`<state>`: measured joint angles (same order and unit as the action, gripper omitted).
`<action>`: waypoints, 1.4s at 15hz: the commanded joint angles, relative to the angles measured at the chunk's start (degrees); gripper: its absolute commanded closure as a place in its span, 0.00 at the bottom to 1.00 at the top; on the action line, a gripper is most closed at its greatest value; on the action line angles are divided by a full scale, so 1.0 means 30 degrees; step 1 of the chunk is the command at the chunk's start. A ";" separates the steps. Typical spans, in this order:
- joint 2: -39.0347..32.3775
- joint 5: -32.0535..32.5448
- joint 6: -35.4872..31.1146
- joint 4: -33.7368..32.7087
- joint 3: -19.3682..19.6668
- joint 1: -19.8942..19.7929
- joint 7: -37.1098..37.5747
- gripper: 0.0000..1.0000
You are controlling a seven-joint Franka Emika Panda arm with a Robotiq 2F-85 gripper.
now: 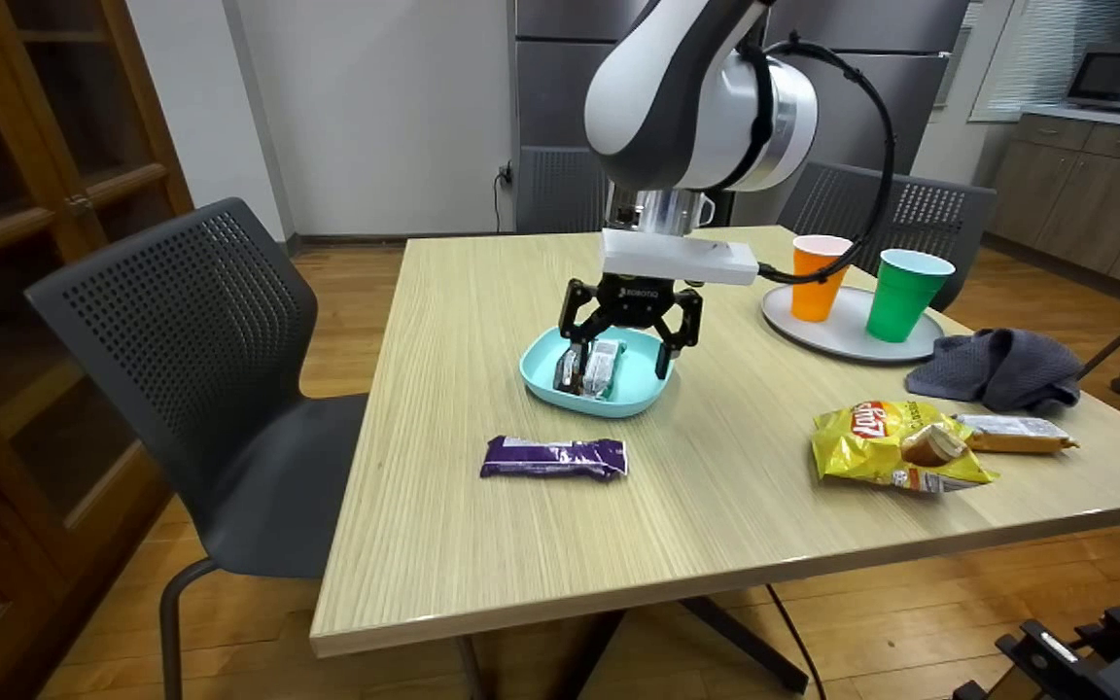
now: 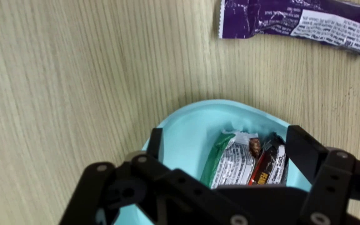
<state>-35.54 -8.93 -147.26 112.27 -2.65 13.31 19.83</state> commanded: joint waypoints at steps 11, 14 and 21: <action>0.1354 0.1632 -0.0010 0.1768 -0.3230 -0.1352 -0.8694 0.00; 0.1311 0.2188 0.0705 0.1789 -0.3646 -0.1677 -1.1134 0.00; 0.0960 0.3935 0.1280 0.1901 -0.3823 -0.1201 -1.3583 0.00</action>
<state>-33.03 0.65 -144.84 117.44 -12.86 9.92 -18.46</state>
